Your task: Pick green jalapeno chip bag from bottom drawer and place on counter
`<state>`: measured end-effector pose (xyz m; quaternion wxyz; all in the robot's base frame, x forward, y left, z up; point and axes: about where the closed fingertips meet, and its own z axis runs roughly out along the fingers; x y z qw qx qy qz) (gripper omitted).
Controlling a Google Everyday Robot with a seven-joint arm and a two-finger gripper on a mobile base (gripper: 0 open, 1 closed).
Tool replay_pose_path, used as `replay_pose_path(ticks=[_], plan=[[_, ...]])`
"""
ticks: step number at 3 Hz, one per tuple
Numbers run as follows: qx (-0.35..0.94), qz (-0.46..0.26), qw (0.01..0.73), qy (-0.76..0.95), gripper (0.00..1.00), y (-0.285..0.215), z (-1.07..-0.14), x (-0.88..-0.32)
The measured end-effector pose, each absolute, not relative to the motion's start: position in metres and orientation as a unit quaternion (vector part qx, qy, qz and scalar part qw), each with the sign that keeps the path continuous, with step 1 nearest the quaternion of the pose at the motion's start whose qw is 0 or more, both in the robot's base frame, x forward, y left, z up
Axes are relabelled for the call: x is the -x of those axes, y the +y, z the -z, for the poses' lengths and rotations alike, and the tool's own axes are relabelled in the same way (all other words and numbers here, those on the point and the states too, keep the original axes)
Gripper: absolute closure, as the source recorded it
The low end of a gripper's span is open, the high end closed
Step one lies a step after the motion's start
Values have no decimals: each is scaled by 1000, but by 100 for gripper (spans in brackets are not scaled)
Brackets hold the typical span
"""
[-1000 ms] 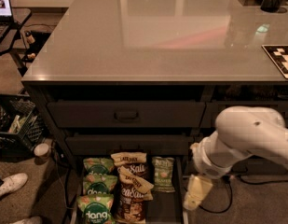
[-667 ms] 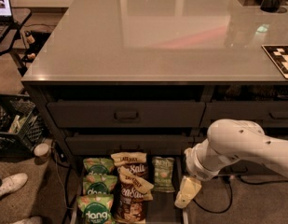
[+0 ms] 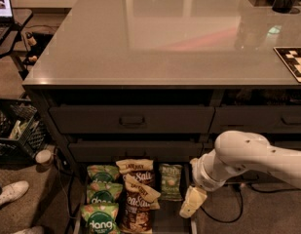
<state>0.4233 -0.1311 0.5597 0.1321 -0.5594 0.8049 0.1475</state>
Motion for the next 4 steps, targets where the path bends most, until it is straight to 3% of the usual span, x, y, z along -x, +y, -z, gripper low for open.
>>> replay_pose_path(ticks=[3, 4], plan=[[543, -185, 176, 800, 0, -150, -410, -479], [543, -185, 176, 800, 0, -150, -410, -479]])
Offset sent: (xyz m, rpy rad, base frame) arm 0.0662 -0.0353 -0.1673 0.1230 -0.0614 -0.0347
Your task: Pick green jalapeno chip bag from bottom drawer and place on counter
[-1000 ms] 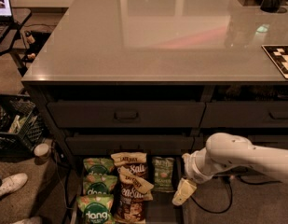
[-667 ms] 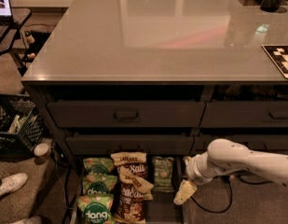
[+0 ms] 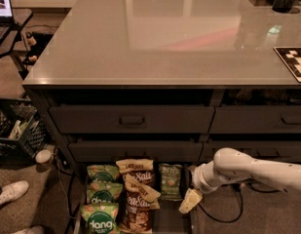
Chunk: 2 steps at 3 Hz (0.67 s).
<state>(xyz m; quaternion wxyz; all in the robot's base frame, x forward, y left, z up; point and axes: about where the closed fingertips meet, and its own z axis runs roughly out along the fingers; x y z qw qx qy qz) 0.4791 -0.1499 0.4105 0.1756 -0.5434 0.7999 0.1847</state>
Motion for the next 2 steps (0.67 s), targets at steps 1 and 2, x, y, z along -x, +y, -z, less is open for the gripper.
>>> replay_pose_path(ticks=[1, 2], plan=[[538, -201, 197, 795, 0, -147, -384, -490], [541, -218, 234, 778, 0, -143, -341, -518]])
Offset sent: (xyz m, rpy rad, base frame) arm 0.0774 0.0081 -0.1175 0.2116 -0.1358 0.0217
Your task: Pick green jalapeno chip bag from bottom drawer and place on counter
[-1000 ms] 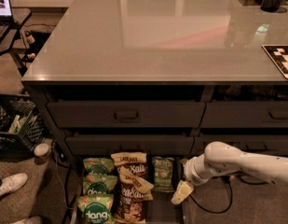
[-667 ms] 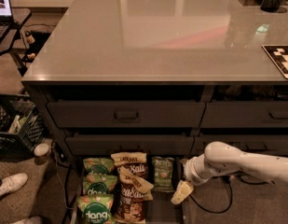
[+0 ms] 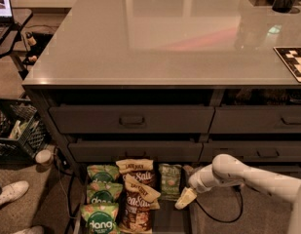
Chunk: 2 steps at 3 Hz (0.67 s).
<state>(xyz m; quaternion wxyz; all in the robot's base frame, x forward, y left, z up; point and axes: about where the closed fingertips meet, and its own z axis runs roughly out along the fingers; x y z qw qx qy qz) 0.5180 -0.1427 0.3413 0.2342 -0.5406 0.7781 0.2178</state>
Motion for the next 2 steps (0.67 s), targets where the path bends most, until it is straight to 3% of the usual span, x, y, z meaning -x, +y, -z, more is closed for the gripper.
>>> replay_pose_path(ticks=[1, 2], plan=[[544, -229, 240, 771, 0, -139, -287, -557], [543, -228, 241, 771, 0, -138, -286, -560]])
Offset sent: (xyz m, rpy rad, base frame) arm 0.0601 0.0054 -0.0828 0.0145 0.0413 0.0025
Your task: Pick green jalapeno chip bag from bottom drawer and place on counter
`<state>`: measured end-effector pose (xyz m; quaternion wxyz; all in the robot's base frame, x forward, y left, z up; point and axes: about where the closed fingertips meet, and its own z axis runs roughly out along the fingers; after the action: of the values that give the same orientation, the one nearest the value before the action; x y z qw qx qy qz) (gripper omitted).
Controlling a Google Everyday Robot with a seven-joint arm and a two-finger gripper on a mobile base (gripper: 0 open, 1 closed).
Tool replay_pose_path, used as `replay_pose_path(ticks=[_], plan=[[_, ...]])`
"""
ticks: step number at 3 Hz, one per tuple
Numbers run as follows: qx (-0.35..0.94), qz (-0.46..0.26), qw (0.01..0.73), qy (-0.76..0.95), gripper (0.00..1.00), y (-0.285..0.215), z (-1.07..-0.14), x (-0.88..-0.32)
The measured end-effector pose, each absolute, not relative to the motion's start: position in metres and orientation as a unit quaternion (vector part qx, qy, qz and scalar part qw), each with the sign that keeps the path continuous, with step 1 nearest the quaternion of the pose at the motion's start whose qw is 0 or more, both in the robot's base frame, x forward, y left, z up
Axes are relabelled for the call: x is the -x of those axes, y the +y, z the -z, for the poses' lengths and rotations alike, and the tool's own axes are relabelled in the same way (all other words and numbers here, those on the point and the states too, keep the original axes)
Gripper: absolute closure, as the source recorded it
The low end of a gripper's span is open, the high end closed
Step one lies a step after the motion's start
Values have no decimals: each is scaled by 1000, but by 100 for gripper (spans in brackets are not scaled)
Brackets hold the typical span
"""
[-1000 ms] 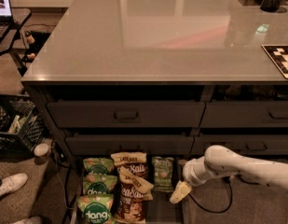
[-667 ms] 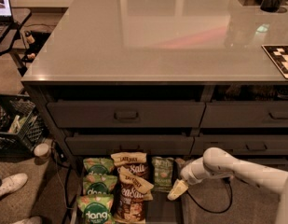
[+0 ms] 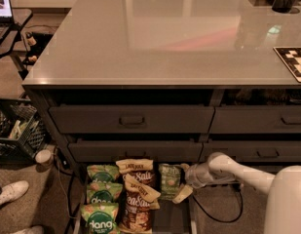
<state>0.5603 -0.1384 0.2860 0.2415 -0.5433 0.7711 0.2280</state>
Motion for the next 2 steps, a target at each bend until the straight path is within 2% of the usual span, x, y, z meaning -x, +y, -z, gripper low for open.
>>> replay_pose_path(ticks=[2], plan=[[539, -203, 303, 759, 0, -118, -254, -587]])
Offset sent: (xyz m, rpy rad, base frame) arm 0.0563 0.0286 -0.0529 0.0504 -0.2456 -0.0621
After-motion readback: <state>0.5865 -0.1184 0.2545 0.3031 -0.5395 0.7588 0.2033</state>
